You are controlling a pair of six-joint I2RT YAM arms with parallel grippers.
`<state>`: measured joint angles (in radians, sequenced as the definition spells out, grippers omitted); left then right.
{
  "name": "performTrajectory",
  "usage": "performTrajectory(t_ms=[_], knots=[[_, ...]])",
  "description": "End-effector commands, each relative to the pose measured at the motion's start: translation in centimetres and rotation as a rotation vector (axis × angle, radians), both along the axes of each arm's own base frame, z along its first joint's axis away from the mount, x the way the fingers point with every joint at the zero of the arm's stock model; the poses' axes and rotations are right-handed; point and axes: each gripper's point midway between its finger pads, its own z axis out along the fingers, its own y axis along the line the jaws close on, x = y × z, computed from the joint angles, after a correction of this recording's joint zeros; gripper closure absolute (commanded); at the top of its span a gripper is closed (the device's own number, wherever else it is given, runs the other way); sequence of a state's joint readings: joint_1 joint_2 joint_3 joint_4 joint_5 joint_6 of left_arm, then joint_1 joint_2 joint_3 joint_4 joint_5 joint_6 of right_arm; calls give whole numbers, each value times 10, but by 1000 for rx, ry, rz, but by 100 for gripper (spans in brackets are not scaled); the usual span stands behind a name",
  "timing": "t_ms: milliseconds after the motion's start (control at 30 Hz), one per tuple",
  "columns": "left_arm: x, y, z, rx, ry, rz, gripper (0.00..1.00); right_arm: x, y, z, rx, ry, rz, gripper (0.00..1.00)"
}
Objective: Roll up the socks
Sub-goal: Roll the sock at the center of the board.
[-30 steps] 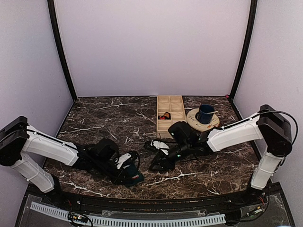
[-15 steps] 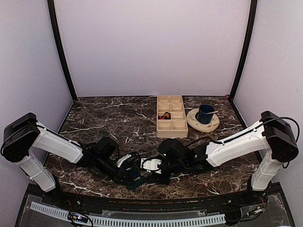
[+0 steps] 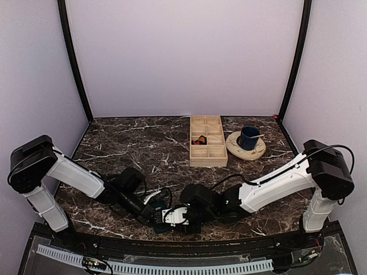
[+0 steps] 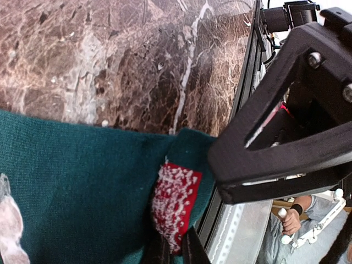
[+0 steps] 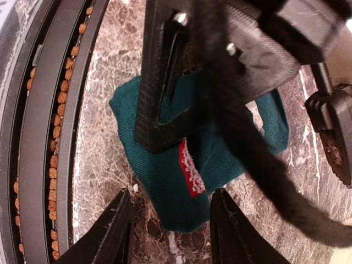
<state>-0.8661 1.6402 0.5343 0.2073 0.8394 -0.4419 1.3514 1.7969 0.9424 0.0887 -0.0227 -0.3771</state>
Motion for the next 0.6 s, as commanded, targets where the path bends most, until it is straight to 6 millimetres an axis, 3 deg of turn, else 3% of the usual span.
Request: performTrajectory(t_ms=[0,300,567], knots=[[-3,0,1,-14,38,-11,100,0,6,-4,-16,-52,20,58],[-6,-2,0,-27,65,-25,100,-1,4,-16,-37,-60,31,65],[-7,-3,0,-32,76,-33,100,-6,6,-25,-63,-42,64,77]])
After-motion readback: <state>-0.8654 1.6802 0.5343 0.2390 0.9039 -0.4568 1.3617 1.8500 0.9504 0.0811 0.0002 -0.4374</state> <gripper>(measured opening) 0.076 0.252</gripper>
